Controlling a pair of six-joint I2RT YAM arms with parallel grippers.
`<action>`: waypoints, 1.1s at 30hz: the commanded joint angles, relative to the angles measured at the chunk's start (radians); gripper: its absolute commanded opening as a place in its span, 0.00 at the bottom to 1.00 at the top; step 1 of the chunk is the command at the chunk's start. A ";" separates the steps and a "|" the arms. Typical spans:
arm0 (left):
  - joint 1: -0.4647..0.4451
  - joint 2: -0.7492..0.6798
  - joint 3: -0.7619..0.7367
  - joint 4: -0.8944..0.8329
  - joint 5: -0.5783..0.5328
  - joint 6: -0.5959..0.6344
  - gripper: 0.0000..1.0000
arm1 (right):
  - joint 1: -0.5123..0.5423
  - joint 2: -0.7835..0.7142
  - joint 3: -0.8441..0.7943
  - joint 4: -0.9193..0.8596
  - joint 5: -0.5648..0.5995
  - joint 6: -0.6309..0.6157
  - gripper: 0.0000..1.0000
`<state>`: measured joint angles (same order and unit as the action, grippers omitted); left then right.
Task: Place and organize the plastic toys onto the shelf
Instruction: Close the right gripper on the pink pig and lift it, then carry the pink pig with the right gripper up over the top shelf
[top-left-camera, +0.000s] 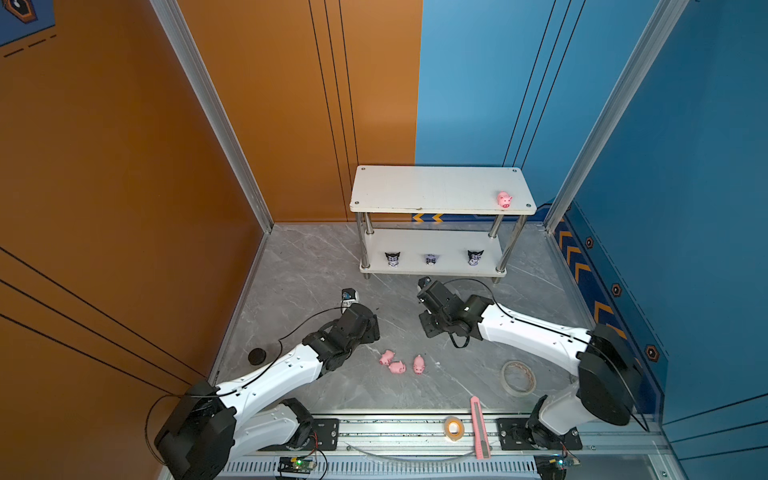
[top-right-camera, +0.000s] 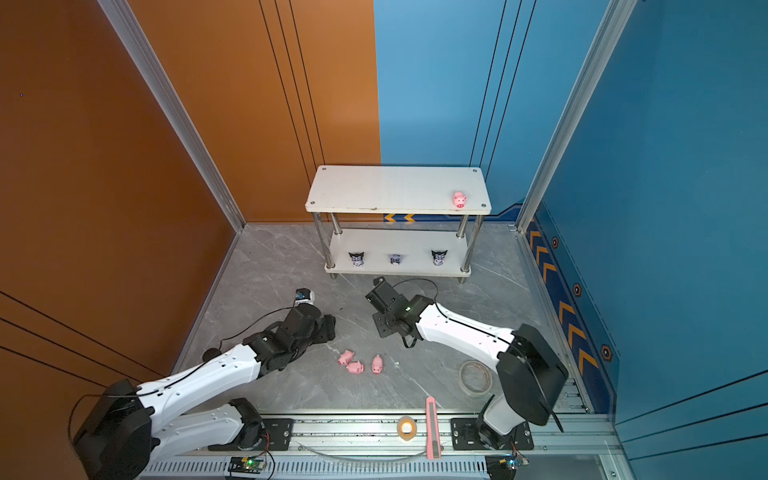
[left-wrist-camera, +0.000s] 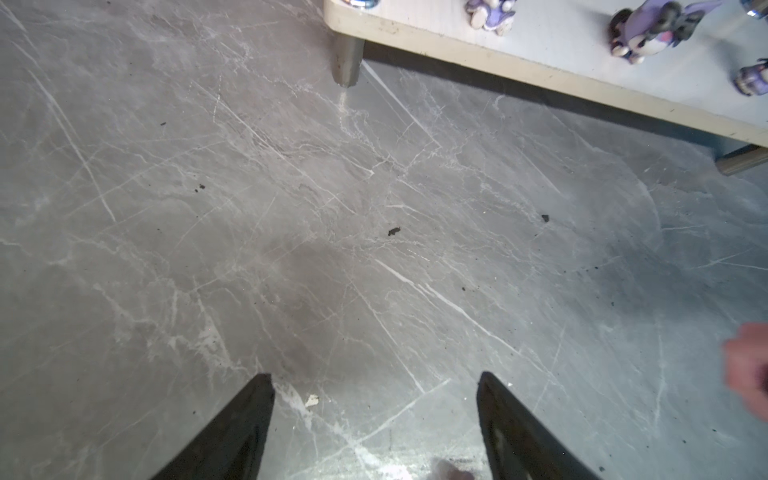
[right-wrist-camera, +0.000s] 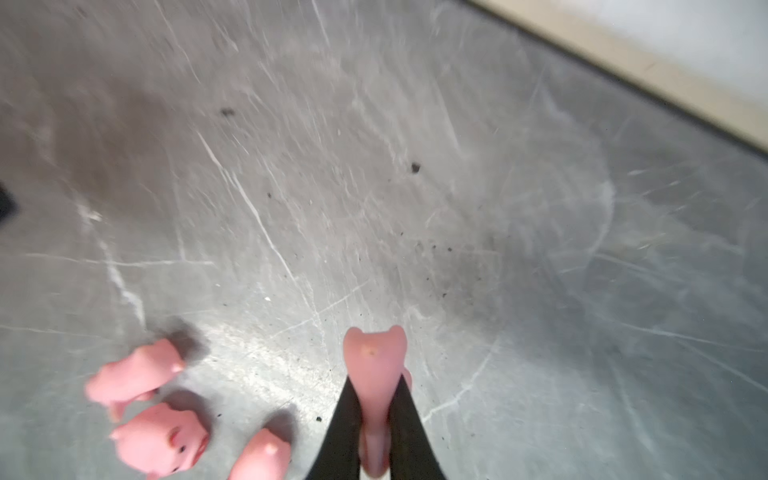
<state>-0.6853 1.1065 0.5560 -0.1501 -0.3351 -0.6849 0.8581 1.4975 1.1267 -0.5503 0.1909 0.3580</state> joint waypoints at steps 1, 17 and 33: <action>0.009 -0.046 -0.023 -0.026 0.009 0.004 0.79 | -0.007 -0.108 0.090 -0.156 0.089 -0.050 0.10; 0.004 -0.243 -0.074 -0.154 -0.007 -0.028 0.79 | -0.183 -0.077 0.793 -0.344 0.192 -0.311 0.05; -0.002 -0.229 -0.047 -0.188 -0.030 -0.028 0.78 | -0.402 0.275 1.137 -0.371 0.032 -0.329 0.05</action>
<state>-0.6857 0.8719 0.4931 -0.3096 -0.3405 -0.7052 0.4725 1.7653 2.2204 -0.8921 0.2539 0.0402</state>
